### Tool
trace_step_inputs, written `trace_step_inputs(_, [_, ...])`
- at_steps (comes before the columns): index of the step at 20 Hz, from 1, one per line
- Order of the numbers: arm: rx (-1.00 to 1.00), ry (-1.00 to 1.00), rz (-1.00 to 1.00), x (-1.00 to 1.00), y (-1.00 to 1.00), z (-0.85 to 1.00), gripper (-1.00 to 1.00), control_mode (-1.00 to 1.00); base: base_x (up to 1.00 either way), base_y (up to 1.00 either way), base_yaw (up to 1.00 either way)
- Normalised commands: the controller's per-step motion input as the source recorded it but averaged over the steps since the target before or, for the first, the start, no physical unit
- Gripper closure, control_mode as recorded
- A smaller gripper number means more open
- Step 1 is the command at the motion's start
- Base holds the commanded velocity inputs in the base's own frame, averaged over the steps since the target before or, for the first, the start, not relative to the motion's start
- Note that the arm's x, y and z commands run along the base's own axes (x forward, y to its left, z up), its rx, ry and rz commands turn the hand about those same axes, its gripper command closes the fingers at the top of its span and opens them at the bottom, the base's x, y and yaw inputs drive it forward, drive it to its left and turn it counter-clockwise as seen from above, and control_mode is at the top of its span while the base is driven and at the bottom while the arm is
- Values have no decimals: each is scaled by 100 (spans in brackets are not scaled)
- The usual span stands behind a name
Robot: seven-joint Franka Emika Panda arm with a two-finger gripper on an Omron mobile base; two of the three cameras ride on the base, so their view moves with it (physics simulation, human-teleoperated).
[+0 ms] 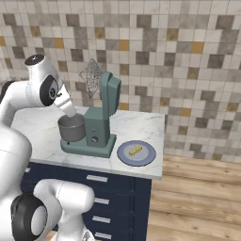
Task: Add butter and sugar cubes to the stand mixer bowl and then turn on the stand mixer to begin making frosting.
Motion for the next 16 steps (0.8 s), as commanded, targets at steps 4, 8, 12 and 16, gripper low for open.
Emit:
trace_step_inputs(4, [0,8,5,-47,-100,22,-100,-100,0,0,0])
trace_step_inputs(8, [0,7,7,-19,-100,8,-100,-100,0,0,0])
trace_step_inputs(12, [0,6,7,-2,-100,0,-100,-100,0,0,0])
trace_step_inputs(16, [0,3,9,0,-100,-3,-100,-100,0,0,0])
